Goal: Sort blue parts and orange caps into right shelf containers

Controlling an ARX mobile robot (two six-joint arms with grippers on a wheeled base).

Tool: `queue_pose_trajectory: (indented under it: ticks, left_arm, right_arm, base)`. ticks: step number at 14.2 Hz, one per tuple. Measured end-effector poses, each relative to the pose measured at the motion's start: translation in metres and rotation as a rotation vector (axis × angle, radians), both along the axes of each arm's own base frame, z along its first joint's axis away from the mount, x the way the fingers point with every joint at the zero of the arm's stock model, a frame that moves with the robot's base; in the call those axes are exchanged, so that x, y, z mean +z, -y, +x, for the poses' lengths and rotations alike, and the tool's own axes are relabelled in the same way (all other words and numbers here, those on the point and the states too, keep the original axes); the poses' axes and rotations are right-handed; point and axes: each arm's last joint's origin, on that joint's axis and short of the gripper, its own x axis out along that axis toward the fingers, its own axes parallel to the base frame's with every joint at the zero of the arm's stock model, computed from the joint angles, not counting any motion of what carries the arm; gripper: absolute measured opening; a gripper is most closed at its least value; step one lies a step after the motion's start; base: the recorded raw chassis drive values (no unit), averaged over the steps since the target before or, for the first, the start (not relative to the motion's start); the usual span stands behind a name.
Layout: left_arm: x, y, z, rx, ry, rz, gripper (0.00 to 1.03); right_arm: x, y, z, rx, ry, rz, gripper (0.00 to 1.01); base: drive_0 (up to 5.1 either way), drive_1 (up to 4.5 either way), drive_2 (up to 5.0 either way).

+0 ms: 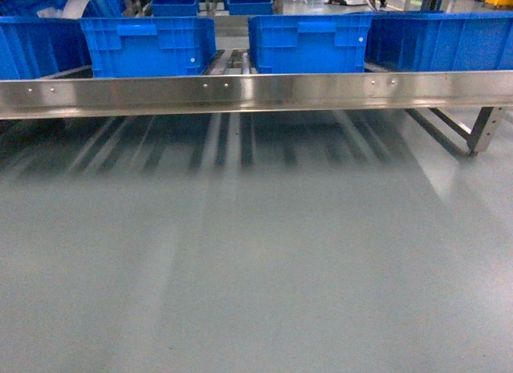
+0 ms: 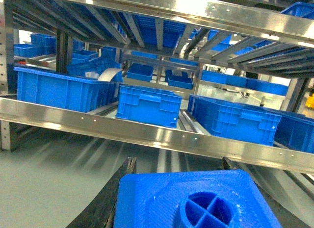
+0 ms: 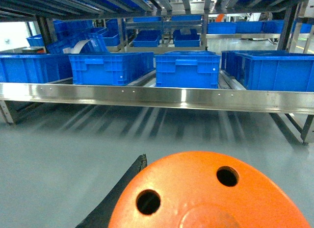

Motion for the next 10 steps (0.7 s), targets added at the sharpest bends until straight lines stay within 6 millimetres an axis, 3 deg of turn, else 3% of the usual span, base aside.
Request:
queue_pose_trajectory:
  ticks: [1,10]
  left_arm:
    - [0.0000,0.0000,0.0000,0.000,0.000,0.000,0.43]
    - [0.0001,0.0000,-0.0001,0.000,0.002,0.000,0.43]
  right_arm:
    - [0.0000,0.0000,0.0000,0.000,0.000,0.000,0.42]
    - [0.0002,0.0000,-0.0001,0.000,0.002,0.000,0.42]
  base:
    - [0.0,0.00,0.0]
    - [0.0,4.34,-4.3]
